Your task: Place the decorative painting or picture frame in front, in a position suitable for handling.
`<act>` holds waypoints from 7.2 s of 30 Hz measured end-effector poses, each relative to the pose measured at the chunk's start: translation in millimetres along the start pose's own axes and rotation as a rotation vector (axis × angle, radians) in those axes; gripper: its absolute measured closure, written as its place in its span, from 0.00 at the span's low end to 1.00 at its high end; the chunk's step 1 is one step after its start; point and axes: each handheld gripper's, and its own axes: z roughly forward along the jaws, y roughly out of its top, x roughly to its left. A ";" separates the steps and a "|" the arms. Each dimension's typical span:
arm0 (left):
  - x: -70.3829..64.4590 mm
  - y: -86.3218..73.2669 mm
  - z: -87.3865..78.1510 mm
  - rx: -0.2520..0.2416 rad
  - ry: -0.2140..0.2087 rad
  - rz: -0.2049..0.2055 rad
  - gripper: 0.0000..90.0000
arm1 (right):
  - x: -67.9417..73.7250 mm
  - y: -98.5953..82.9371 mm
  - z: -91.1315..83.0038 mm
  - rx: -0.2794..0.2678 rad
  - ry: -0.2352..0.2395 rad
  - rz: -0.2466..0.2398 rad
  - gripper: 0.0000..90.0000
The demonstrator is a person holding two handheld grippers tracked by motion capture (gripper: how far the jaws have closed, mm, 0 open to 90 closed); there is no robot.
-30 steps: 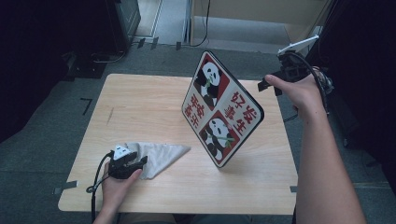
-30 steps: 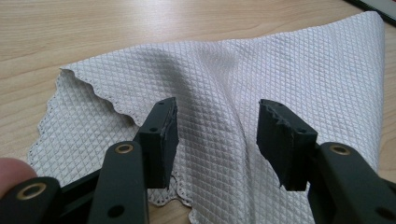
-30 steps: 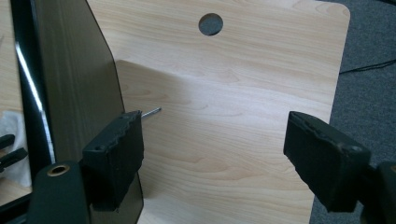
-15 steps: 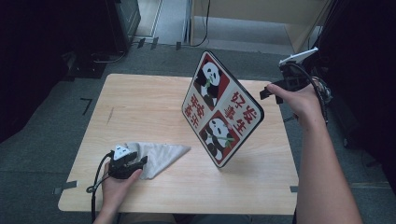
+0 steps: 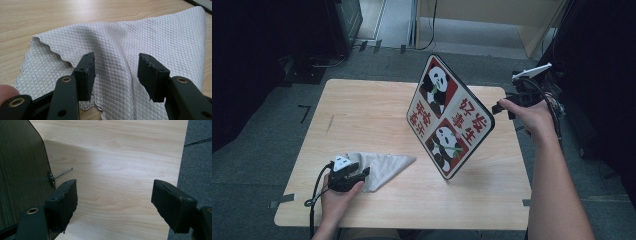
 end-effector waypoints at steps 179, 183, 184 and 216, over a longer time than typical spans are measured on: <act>1.0 -0.1 0.3 -0.004 -0.008 -0.003 0.54 | -19.5 -193.7 167.7 -0.437 -0.121 -0.069 0.04; 1.0 -0.2 0.3 -0.005 -0.007 -0.003 0.54 | -12.2 -198.2 160.2 -0.459 -0.087 -0.085 0.06; 0.8 -0.2 0.3 -0.005 -0.006 -0.002 0.54 | -9.9 -199.1 157.8 -0.466 -0.079 -0.090 0.08; -2.7 -0.2 0.9 -0.004 0.009 0.003 0.54 | 37.0 -226.8 101.5 -0.605 0.217 -0.253 0.25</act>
